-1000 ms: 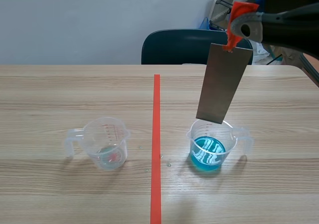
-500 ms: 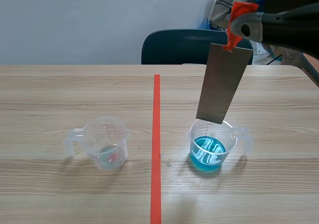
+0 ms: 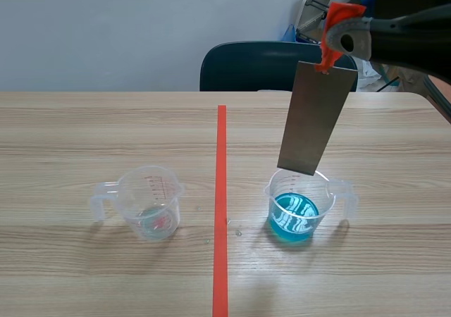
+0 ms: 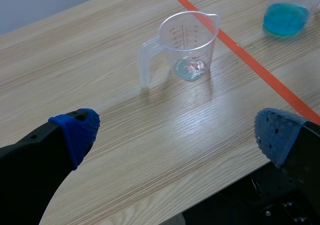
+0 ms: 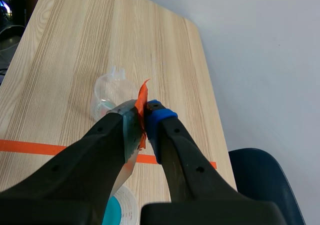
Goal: Do the redox reaction experiment
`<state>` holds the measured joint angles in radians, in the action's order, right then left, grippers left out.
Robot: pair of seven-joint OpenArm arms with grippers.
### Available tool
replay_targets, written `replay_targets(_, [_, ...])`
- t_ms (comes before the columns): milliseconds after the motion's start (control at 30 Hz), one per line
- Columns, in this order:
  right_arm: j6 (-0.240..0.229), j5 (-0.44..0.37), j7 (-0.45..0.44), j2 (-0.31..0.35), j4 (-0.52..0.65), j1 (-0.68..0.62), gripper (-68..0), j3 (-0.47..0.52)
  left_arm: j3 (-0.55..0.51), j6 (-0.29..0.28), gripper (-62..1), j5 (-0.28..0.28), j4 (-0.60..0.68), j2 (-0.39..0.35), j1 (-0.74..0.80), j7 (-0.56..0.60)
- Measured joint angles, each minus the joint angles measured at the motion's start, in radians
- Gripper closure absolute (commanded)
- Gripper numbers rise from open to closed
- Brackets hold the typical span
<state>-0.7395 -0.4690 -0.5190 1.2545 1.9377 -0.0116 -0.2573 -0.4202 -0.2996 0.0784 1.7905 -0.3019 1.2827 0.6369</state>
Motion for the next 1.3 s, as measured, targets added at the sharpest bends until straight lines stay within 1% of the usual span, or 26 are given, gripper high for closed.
replay_targets(233, [0.0,0.0,0.004,-0.005,0.0,0.0,-0.6,0.0,0.0,0.0,-62.3,0.0,0.0,0.0,0.0,0.003])
replay_targets(367, [0.0,0.0,0.011,-0.031,0.0,0.0,-0.6,0.0,0.0,0.0,-62.3,-0.001,0.0,0.0,0.0,0.019])
replay_targets(400, [0.0,0.0,0.011,-0.036,0.0,0.0,-0.6,0.0,0.0,0.0,-62.3,-0.005,0.0,0.0,0.0,0.031])
replay_targets(500, [0.0,0.0,0.011,-0.05,0.0,0.0,-0.6,0.0,0.0,0.0,-62.3,-0.051,0.0,0.0,0.0,0.077])
replay_targets(533, [0.0,0.0,0.011,-0.053,0.0,0.0,-0.6,0.0,0.0,0.0,-62.3,-0.055,0.0,0.0,0.0,0.093])
replay_targets(600, [0.0,0.0,0.018,-0.064,0.0,0.012,-0.6,-0.007,0.0,0.0,-62.3,-0.082,0.0,0.0,0.0,0.126])
replay_targets(733, [0.0,0.0,0.055,-0.085,0.0,0.09,-0.6,-0.076,0.0,0.0,-62.3,-0.134,0.0,0.0,0.0,0.191])
replay_targets(867, [0.0,0.0,0.078,-0.12,0.0,0.151,-0.6,-0.143,0.0,0.0,-62.3,-0.187,0.0,0.0,0.0,0.224])
replay_targets(1000, [0.0,0.0,0.138,-0.172,0.0,0.207,-0.6,-0.208,0.0,0.0,-62.3,-0.187,0.0,0.0,0.0,0.22])
replay_targets(1167, [0.0,0.0,0.233,-0.253,0.0,0.284,-0.6,-0.274,0.0,0.0,-62.3,-0.187,0.0,0.0,0.0,0.214])
replay_targets(1300, [0.0,0.0,0.294,-0.311,0.0,0.36,-0.6,-0.355,0.0,0.0,-62.3,-0.187,0.0,0.0,0.0,0.213])
